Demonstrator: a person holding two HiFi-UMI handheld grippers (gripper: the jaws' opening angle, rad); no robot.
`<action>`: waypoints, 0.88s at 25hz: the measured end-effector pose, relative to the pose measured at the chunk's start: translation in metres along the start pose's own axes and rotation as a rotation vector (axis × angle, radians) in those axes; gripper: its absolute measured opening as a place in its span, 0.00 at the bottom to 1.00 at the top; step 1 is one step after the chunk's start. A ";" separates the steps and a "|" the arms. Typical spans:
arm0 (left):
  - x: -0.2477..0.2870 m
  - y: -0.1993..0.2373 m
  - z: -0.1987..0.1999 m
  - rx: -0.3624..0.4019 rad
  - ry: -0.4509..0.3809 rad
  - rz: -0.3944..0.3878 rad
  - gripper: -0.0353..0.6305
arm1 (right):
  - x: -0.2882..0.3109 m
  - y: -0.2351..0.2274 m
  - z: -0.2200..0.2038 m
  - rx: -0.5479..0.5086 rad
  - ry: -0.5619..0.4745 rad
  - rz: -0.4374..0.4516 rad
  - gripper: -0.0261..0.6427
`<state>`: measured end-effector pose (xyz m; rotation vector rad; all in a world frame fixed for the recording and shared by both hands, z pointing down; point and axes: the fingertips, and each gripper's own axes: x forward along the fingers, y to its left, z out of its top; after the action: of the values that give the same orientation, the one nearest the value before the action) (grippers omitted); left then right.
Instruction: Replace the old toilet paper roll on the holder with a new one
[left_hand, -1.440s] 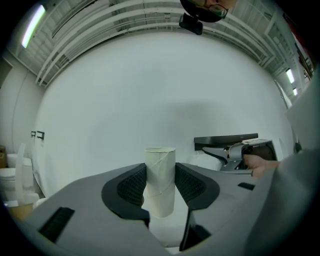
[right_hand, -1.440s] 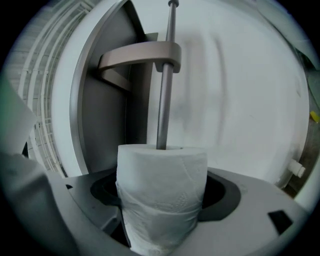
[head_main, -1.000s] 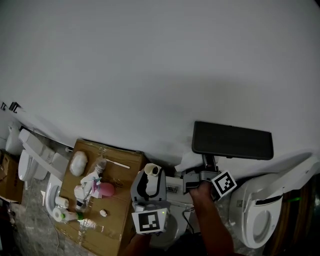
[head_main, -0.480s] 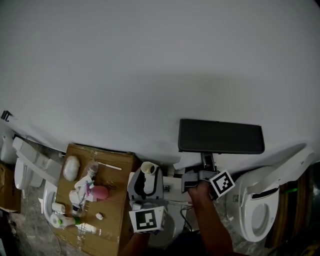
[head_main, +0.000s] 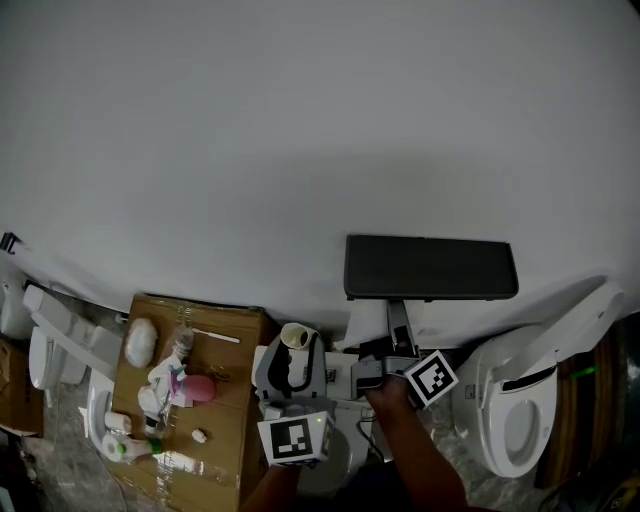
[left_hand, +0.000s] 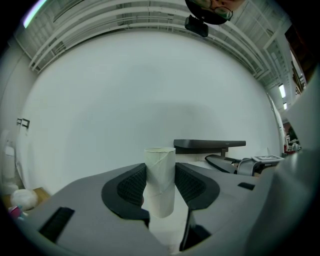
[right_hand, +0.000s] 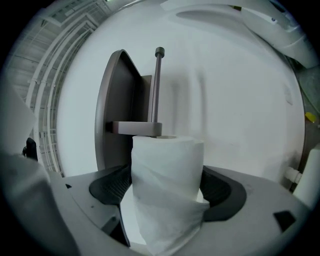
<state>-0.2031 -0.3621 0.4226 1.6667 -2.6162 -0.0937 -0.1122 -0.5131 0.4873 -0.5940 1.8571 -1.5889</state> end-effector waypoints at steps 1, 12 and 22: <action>-0.001 -0.001 0.000 -0.001 0.001 -0.002 0.34 | -0.004 0.000 -0.001 -0.002 0.003 -0.004 0.67; -0.021 -0.018 0.002 0.008 -0.013 -0.041 0.34 | -0.058 -0.004 0.002 -0.010 -0.001 -0.039 0.67; -0.051 -0.040 0.015 0.004 -0.036 -0.124 0.34 | -0.118 0.026 0.011 -0.096 -0.037 0.003 0.67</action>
<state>-0.1466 -0.3321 0.4048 1.8454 -2.5373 -0.1239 -0.0195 -0.4359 0.4796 -0.6579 1.9141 -1.4836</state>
